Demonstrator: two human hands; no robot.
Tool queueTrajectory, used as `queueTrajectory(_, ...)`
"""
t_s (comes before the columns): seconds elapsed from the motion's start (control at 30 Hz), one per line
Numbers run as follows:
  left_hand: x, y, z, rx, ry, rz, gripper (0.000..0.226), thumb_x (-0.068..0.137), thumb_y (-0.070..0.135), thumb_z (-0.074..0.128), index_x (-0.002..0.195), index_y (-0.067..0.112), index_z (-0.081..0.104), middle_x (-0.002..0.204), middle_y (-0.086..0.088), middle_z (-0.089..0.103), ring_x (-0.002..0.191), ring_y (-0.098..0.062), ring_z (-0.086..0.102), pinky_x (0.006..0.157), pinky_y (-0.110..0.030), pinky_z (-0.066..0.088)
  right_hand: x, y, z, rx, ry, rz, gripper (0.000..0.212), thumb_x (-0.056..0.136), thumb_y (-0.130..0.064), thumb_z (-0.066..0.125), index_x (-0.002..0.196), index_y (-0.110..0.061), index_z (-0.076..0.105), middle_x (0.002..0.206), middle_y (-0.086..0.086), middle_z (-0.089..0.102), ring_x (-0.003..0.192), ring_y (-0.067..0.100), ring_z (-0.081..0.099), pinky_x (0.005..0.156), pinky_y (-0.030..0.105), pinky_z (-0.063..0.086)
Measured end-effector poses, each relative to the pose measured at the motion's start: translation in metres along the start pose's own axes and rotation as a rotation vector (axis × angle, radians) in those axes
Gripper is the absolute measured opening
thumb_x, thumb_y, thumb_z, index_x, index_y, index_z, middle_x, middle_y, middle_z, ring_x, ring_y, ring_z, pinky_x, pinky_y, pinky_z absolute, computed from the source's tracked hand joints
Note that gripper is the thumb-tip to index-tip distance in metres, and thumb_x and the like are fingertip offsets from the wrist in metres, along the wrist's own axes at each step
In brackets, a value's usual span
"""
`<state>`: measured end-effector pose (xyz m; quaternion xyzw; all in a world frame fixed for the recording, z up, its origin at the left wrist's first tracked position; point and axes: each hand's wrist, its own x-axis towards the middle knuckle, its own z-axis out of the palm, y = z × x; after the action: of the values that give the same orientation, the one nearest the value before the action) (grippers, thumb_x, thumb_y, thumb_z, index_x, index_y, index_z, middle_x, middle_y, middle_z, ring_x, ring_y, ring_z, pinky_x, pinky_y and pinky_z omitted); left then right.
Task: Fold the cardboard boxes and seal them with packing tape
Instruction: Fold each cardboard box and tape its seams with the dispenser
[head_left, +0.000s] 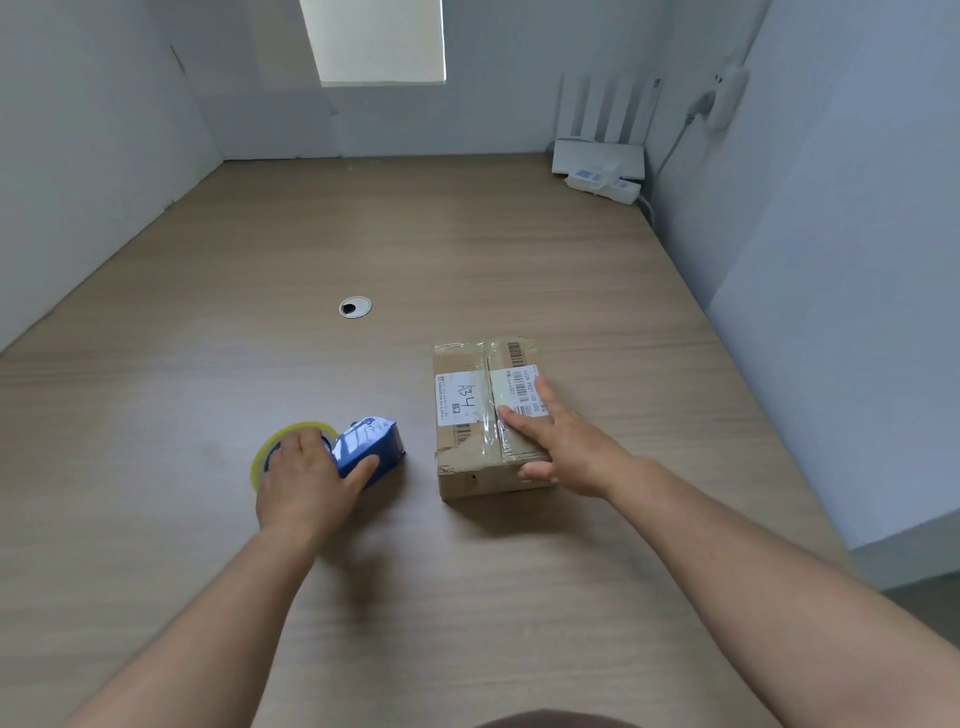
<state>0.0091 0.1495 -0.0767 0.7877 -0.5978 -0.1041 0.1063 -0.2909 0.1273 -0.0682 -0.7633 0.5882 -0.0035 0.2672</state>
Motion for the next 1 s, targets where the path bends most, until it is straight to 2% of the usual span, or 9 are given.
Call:
queueTrajectory(0.1, 0.005, -0.007, 0.001, 0.193, -0.211, -0.029, 0.057, 0.084, 0.064, 0.054, 0.107, 0.013, 0.045, 0.094, -0.003, 0.059, 0.083, -0.025, 0.057, 0.062, -0.031, 0.044, -0.001, -0.006, 0.001, -0.013, 0.001, 0.016, 0.081, 0.084, -0.04, 0.069, 0.146, -0.05, 0.018, 0.157, -0.001, -0.023, 0.146, 0.023, 0.006, 0.115, 0.034, 0.017)
queueTrajectory(0.23, 0.026, -0.008, 0.003, 0.206, -0.318, -0.019, 0.055, 0.08, 0.066, 0.058, 0.095, 0.013, 0.054, 0.077, 0.002, 0.058, 0.073, -0.018, 0.058, 0.055, -0.028, 0.039, -0.005, -0.016, 0.007, -0.02, -0.025, 0.036, 0.088, 0.076, -0.055, 0.07, 0.145, -0.052, 0.016, 0.157, -0.004, -0.024, 0.145, 0.024, 0.009, 0.115, 0.036, 0.019)
queueTrajectory(0.37, 0.034, -0.011, -0.001, 0.142, -0.336, 0.012, 0.048, 0.079, 0.064, 0.061, 0.077, 0.017, 0.052, 0.071, 0.002, 0.058, 0.065, -0.015, 0.055, 0.052, -0.028, 0.037, -0.003, -0.022, 0.007, -0.014, -0.009, 0.087, 0.086, 0.074, -0.059, 0.07, 0.144, -0.052, 0.02, 0.157, -0.006, -0.021, 0.145, 0.024, 0.012, 0.115, 0.037, 0.02)
queueTrajectory(0.53, 0.025, -0.023, -0.017, -0.136, -0.33, 0.138, 0.038, 0.076, 0.058, 0.067, 0.09, 0.025, 0.055, 0.08, 0.009, 0.061, 0.072, -0.009, 0.056, 0.056, -0.028, 0.041, -0.005, -0.026, 0.008, -0.073, 0.005, 0.112, 0.083, 0.077, -0.059, 0.066, 0.144, -0.052, 0.019, 0.158, -0.005, -0.018, 0.145, 0.023, 0.009, 0.114, 0.039, 0.022)
queueTrajectory(0.63, 0.018, -0.026, -0.035, -0.361, -0.403, 0.225, 0.03, 0.073, 0.047, 0.077, 0.089, 0.03, 0.058, 0.082, 0.009, 0.063, 0.073, -0.01, 0.058, 0.058, -0.028, 0.044, -0.006, -0.028, 0.005, -0.153, 0.024, 0.109, 0.084, 0.076, -0.066, 0.062, 0.145, -0.052, 0.016, 0.159, 0.0, -0.014, 0.146, 0.023, 0.002, 0.116, 0.039, 0.014)
queueTrajectory(0.8, 0.007, -0.018, -0.06, -0.37, -0.457, 0.404, 0.033, 0.073, 0.039, 0.08, 0.097, 0.029, 0.06, 0.088, 0.008, 0.065, 0.08, -0.013, 0.062, 0.07, -0.035, 0.051, -0.012, -0.04, -0.003, -0.228, 0.025, 0.109, 0.087, 0.076, -0.065, 0.062, 0.147, -0.046, 0.016, 0.16, 0.004, -0.009, 0.147, 0.023, -0.004, 0.117, 0.039, 0.004)
queueTrajectory(0.87, 0.004, -0.013, -0.066, -0.388, -0.47, 0.422, 0.037, 0.072, 0.042, 0.08, 0.1, 0.028, 0.061, 0.091, 0.008, 0.066, 0.081, -0.012, 0.063, 0.071, -0.035, 0.053, -0.018, -0.051, -0.011, -0.125, 0.096, 0.083, 0.084, 0.077, -0.057, 0.066, 0.148, -0.039, 0.024, 0.16, 0.002, 0.0, 0.146, 0.021, 0.0, 0.117, 0.038, 0.006)
queueTrajectory(0.93, 0.001, -0.009, -0.07, -0.398, -0.488, 0.428, 0.045, 0.064, 0.052, 0.077, 0.1, 0.029, 0.062, 0.09, 0.009, 0.067, 0.081, -0.012, 0.064, 0.072, -0.035, 0.054, -0.024, -0.064, -0.02, 0.191, 0.23, 0.013, 0.072, 0.079, -0.043, 0.072, 0.142, -0.031, 0.04, 0.155, 0.0, 0.025, 0.143, 0.018, 0.017, 0.115, 0.031, 0.015)
queueTrajectory(1.0, -0.003, -0.004, -0.072, -0.412, -0.508, 0.426, 0.05, 0.055, 0.059, 0.07, 0.096, 0.031, 0.063, 0.087, 0.01, 0.068, 0.079, -0.01, 0.064, 0.071, -0.033, 0.054, -0.033, -0.078, -0.025, 0.486, 0.306, -0.096, 0.054, 0.079, -0.03, 0.075, 0.13, -0.028, 0.055, 0.133, -0.009, 0.05, 0.126, 0.006, 0.04, 0.104, 0.016, 0.029)
